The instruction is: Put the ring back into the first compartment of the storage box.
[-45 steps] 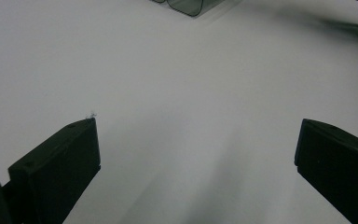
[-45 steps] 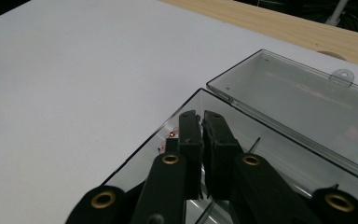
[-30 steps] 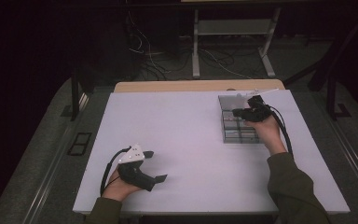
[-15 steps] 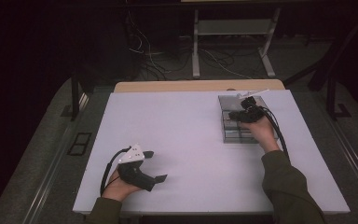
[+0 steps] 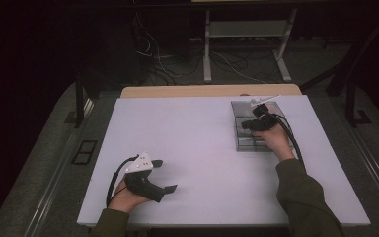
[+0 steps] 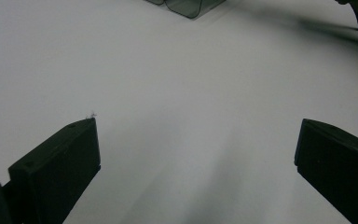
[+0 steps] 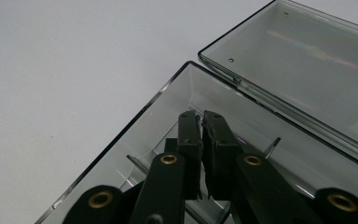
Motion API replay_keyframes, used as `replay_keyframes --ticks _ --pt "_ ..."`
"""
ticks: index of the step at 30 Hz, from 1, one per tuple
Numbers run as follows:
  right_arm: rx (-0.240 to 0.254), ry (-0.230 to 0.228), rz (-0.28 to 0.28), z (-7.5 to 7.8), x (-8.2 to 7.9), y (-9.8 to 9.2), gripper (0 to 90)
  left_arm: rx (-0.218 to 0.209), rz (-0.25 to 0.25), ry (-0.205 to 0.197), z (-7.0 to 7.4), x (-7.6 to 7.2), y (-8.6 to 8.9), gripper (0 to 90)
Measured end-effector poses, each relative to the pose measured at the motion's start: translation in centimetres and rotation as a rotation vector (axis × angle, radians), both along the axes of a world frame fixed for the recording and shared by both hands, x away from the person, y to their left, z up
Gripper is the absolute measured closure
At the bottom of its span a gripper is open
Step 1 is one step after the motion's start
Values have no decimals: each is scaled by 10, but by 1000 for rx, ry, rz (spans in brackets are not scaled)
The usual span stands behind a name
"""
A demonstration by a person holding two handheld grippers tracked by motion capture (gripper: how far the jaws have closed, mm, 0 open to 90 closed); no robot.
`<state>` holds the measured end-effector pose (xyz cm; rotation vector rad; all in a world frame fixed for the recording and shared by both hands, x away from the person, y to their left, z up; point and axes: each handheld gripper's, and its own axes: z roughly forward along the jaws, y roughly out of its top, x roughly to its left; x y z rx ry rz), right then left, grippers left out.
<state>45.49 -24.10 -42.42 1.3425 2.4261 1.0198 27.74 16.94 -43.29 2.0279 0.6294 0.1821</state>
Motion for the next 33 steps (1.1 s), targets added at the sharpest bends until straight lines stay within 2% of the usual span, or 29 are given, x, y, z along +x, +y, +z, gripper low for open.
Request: replay_keyframes --ticks 10,20,24,33 --pt "14 -13 -9 2 -1 -4 808 -1 1 0 0 0 0 0" --pt "86 -65 -21 12 -11 -15 603 2 2 1 -1 1 0 0" --pt "98 -77 -33 14 -15 -18 522 0 5 2 -1 2 0 0" --pt "146 -116 -6 23 -26 -27 455 5 9 7 -1 3 -2 0"
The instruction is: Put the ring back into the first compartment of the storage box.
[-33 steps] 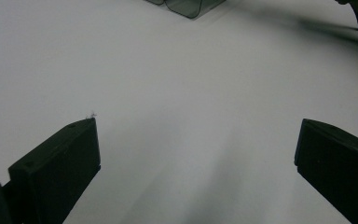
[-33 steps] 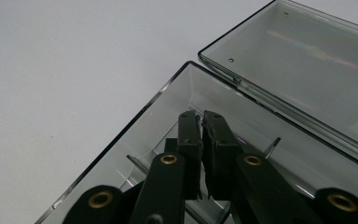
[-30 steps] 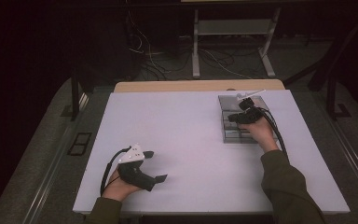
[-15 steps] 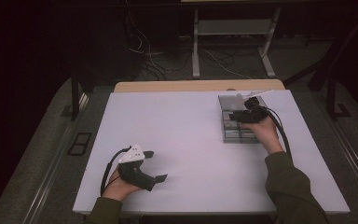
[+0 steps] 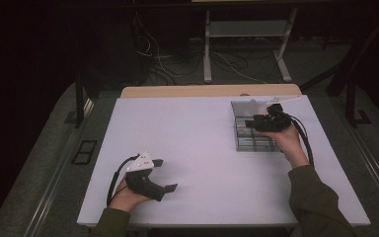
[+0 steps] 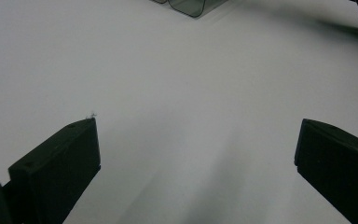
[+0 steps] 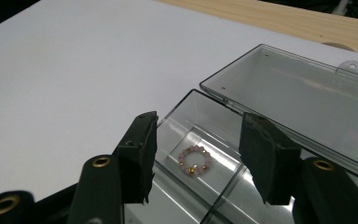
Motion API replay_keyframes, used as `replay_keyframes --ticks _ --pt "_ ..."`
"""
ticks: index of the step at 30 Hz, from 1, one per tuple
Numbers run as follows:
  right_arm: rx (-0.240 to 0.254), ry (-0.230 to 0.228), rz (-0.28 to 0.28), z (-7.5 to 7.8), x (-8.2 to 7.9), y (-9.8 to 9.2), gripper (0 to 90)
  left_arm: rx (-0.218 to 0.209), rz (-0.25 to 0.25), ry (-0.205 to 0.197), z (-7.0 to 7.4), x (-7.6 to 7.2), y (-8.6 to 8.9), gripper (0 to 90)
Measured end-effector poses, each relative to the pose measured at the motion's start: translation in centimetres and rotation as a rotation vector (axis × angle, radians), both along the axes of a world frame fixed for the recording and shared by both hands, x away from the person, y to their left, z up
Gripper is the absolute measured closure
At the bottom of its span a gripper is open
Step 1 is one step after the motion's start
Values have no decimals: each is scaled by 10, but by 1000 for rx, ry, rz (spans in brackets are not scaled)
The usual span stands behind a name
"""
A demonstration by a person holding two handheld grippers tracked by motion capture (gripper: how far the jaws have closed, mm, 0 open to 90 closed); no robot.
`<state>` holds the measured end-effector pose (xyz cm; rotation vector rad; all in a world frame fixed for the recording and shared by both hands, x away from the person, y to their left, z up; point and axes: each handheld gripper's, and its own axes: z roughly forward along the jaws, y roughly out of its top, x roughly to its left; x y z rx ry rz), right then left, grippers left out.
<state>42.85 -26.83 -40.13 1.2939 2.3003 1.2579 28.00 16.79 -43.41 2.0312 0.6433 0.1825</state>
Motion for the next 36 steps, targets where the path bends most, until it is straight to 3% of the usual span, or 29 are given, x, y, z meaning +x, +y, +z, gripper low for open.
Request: replay_keyframes --ticks 8,22,33,36 --pt "-12 -36 34 4 -14 1 416 1 -5 -5 0 0 0 0" --pt "16 -101 70 9 -42 -3 359 4 -8 -6 0 -1 -1 0" --pt "58 -101 81 6 -64 -2 310 10 -13 -8 0 -2 0 0" --pt "49 -112 84 5 -70 -1 308 8 -11 -10 0 -2 0 0"
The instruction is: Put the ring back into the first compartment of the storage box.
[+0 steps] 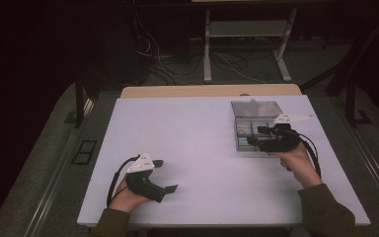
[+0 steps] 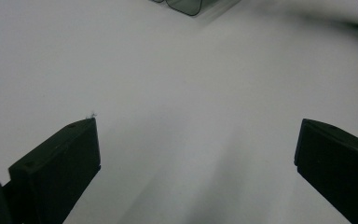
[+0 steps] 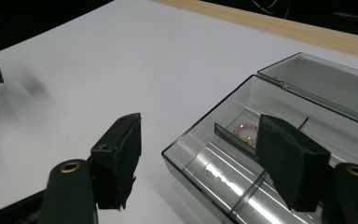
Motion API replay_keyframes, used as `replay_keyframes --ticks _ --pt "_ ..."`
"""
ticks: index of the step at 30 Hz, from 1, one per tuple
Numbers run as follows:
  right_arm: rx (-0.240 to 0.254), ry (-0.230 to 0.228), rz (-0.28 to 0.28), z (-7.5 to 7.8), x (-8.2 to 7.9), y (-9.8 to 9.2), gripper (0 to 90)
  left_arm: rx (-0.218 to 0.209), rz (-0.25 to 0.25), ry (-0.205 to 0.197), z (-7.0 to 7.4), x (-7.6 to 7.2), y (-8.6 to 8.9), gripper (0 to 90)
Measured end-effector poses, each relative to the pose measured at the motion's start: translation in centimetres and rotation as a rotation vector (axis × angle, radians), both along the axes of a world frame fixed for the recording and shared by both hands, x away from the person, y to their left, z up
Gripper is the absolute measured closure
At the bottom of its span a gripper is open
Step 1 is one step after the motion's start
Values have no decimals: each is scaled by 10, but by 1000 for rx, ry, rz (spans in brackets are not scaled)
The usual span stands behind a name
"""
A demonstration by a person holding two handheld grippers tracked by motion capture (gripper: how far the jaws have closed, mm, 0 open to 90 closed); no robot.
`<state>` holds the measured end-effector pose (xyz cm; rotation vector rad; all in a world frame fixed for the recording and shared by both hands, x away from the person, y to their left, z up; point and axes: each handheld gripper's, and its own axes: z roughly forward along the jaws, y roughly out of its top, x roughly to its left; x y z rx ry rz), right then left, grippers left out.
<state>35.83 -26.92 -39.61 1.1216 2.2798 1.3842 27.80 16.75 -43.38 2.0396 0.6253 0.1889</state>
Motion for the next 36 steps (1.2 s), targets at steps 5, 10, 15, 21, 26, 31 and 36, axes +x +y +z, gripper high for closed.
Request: replay_keyframes --ticks 5,10,15,21,26,31,36 --pt "1 -10 -10 -2 -8 -1 299 3 0 1 0 0 0 0" --pt "-15 -22 -28 -4 -17 -1 276 2 -2 -1 0 -1 0 0" --pt "-2 -22 -27 -7 -24 -2 265 2 -2 -2 0 -1 0 0" --pt "-5 -31 -15 -11 -34 -1 239 0 -1 -5 1 -1 0 0" --pt "-18 -37 -5 -16 -44 -2 220 0 -2 -5 1 -1 1 0" --pt "-36 -43 -8 -23 -53 -6 200 1 -2 -6 1 -1 0 0" --pt "-42 -34 -16 -31 -63 -11 194 1 -2 -7 1 -1 1 0"
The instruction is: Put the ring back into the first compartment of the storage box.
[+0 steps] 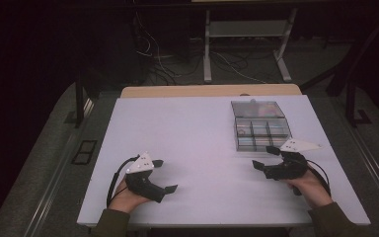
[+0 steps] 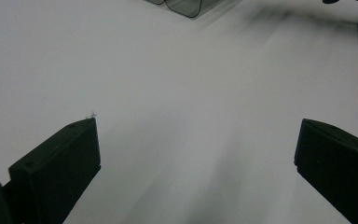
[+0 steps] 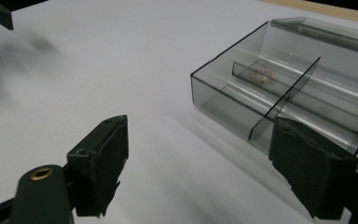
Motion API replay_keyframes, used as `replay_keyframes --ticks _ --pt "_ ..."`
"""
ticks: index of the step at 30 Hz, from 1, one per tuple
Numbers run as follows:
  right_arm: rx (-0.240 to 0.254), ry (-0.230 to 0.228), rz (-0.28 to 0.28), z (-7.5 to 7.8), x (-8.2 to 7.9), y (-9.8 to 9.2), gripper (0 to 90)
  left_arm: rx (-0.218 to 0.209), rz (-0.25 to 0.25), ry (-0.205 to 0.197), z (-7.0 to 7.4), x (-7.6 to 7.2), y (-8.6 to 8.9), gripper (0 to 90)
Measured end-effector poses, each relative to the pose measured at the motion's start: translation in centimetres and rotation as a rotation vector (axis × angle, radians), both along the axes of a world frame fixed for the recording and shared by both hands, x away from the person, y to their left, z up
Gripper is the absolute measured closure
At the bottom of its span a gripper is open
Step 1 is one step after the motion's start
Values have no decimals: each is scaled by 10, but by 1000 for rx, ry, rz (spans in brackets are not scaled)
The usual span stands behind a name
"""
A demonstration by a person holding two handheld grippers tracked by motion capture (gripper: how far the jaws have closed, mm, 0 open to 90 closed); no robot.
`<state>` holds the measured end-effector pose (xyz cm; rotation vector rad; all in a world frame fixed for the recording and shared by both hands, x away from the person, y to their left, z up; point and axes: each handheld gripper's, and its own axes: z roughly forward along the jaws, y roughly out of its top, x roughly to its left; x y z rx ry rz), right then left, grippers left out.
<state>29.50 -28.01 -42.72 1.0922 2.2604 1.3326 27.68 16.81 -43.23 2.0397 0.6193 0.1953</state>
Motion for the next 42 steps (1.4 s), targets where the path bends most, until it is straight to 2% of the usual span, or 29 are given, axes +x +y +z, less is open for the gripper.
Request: replay_keyframes --ticks 6,16,25,35,42 --pt "-6 -1 16 -6 -12 -2 192 -5 3 -2 0 0 0 0" --pt "-5 -9 13 -12 -27 -12 190 -2 3 -2 0 0 0 0" --pt "-4 -14 -7 -14 -35 -21 183 1 2 -2 0 -1 0 0" --pt "-42 -16 -2 -19 -40 -23 183 3 2 -2 0 -1 0 0" --pt "-45 -13 -6 -19 -41 -23 183 3 4 3 -1 -1 0 0"
